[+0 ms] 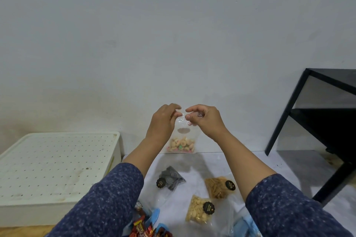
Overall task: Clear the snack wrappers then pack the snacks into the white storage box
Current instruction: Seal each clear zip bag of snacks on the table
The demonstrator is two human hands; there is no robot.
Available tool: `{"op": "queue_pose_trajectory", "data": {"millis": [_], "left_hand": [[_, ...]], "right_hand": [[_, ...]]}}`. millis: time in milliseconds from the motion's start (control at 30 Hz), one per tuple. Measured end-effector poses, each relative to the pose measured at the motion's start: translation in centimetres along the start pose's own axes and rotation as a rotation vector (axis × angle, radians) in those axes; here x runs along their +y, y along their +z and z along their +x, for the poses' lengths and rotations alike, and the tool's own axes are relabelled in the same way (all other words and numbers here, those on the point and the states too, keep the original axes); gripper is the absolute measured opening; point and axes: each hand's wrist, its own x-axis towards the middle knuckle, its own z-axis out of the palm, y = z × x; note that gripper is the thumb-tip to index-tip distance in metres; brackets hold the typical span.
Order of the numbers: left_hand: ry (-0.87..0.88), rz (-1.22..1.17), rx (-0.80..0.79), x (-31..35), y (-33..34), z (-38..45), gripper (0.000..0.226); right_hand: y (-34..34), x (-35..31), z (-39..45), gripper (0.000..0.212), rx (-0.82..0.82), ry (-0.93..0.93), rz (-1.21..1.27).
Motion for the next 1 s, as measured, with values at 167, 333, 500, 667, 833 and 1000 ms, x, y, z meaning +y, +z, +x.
{"op": "queue_pose_trajectory", "data": {"millis": [167, 333, 500, 667, 833, 1000], "left_hand": [[0.074, 0.017, -0.056, -0.6, -0.9, -0.3, 0.022], [0.100, 0.030, 0.002, -1.2, -1.1, -0.3, 0.014], [0.152, 0.016, 0.038, -1.3, -1.8, -0.3, 0.024], [0.161, 0.016, 0.040, -1.4, -2.5, -0.5, 0.019], [0.095, 0.058, 0.035, -2.4, -2.4, -0.4, 0.012], [0.080, 0.069, -0.004, -3.1, -2.7, -0.4, 0.008]], "right_hand": [[0.5, -0.5, -0.1, 0.016, 0.006, 0.012, 0.006], [1.0, -0.9, -0.2, 0.015, 0.010, 0.014, 0.020], [1.6, -1.3, -0.3, 0.016, 0.007, 0.019, 0.036], [2.3, -1.3, -0.4, 0.019, 0.009, 0.032, 0.033], [3.1, -1.5, -0.7, 0.016, 0.016, -0.008, 0.025], [4.0, -1.8, -1.0, 0.011, 0.013, -0.026, -0.004]]}}
